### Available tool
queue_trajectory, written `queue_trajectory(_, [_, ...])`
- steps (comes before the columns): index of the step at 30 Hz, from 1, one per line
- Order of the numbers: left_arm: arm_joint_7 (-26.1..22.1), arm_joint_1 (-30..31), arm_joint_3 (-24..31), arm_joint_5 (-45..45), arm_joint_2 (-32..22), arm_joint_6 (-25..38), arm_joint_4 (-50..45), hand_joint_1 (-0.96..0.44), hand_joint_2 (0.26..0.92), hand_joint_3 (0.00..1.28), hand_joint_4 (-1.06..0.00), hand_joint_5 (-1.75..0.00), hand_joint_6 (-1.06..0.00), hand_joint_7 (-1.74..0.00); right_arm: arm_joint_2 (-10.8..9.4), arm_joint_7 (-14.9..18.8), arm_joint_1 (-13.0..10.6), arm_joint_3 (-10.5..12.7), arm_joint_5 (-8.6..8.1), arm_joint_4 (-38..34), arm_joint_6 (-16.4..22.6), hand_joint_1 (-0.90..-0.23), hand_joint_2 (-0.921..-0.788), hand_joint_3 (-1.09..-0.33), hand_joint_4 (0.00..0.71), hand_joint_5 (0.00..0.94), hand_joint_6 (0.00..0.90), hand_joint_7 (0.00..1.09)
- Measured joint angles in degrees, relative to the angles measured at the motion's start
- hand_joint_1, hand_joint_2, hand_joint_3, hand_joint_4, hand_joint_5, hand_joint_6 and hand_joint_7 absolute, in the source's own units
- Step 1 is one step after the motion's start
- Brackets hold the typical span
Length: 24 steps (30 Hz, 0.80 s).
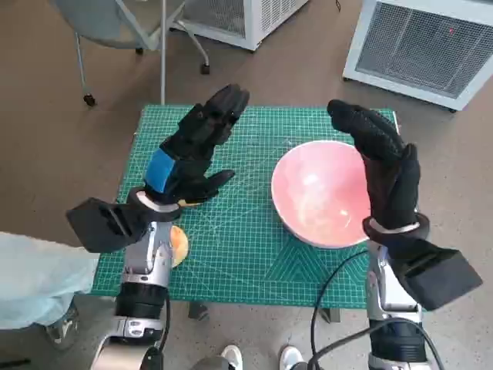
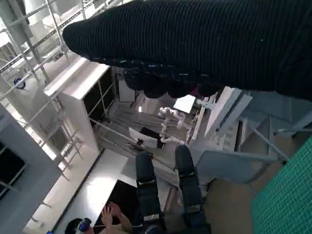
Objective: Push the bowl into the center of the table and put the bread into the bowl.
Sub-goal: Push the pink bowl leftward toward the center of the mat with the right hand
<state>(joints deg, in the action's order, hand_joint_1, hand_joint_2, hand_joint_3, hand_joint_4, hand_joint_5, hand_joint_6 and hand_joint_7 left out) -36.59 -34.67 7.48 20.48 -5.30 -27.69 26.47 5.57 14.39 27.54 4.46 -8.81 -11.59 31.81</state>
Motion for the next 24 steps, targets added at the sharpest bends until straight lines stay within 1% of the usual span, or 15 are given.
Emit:
queue_trajectory(19, [0.02,-0.03,0.07,0.0,0.0,0.0,0.02,-0.53,0.921,0.31,-0.16,0.0,-0.25,-0.18,-0.01,-0.02,-0.01,0.11,-0.04,0.07,-0.06,-0.663,-0.921,-0.719,0.188,0.001,-0.001,0.55])
queue_trajectory(24, [0.05,-0.03,0.06,-0.01,0.02,0.0,0.02,-0.54,0.921,0.31,-0.16,0.0,-0.24,-0.17,0.44,0.0,-0.08,0.76,-0.3,0.09,-0.08,-0.664,-0.921,-0.717,0.191,0.002,0.0,0.55])
